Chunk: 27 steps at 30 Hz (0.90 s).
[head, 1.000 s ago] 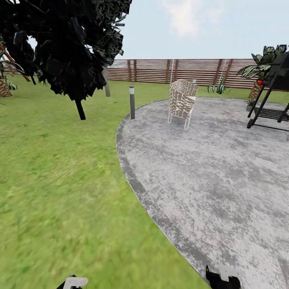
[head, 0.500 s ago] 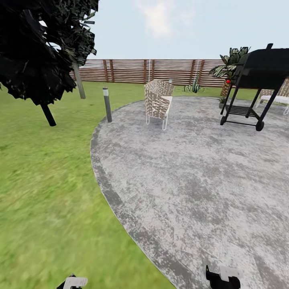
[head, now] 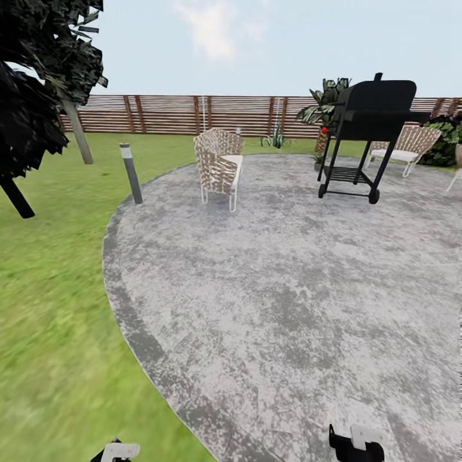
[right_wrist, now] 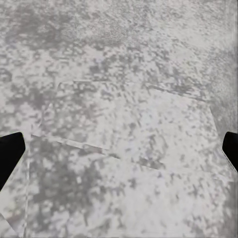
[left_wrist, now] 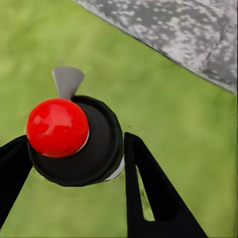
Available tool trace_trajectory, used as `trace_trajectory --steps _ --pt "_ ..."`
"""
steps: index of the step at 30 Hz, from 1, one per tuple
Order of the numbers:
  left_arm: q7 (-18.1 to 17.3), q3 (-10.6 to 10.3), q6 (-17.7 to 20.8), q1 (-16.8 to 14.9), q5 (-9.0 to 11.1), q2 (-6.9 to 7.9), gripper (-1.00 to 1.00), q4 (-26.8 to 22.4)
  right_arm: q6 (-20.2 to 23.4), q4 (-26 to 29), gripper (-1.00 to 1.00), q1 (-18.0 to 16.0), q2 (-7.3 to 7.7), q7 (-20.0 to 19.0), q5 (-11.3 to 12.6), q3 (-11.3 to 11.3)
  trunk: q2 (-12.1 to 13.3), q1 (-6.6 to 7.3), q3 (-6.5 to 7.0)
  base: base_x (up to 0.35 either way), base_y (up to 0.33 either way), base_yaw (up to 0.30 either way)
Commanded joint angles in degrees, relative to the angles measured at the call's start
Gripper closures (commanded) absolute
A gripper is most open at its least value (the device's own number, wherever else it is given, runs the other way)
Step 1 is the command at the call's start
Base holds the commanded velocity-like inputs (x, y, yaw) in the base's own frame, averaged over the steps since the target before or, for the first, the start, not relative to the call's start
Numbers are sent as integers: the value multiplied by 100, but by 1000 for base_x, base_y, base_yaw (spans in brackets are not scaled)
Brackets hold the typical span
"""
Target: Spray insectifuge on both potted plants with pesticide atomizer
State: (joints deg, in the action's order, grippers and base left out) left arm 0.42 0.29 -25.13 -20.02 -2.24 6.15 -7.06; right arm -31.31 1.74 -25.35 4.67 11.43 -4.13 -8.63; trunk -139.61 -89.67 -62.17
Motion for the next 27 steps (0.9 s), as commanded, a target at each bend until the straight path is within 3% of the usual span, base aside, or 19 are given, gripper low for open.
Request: trace_trajectory --steps 1,18,27 --pt "2 6 -22 -2 -23 4 100 3 -16 -7 -100 -5 -1 17 -44 -33 -2 -2 -5 339 0 -300" --pt "17 13 -27 -2 -15 9 100 3 -16 -7 -100 -5 3 19 -44 -33 -2 -2 -5 339 20 -295" --pt "37 15 -36 -2 -14 9 100 3 -16 -8 -100 -5 35 10 -78 -25 -2 -2 -5 339 0 -33"
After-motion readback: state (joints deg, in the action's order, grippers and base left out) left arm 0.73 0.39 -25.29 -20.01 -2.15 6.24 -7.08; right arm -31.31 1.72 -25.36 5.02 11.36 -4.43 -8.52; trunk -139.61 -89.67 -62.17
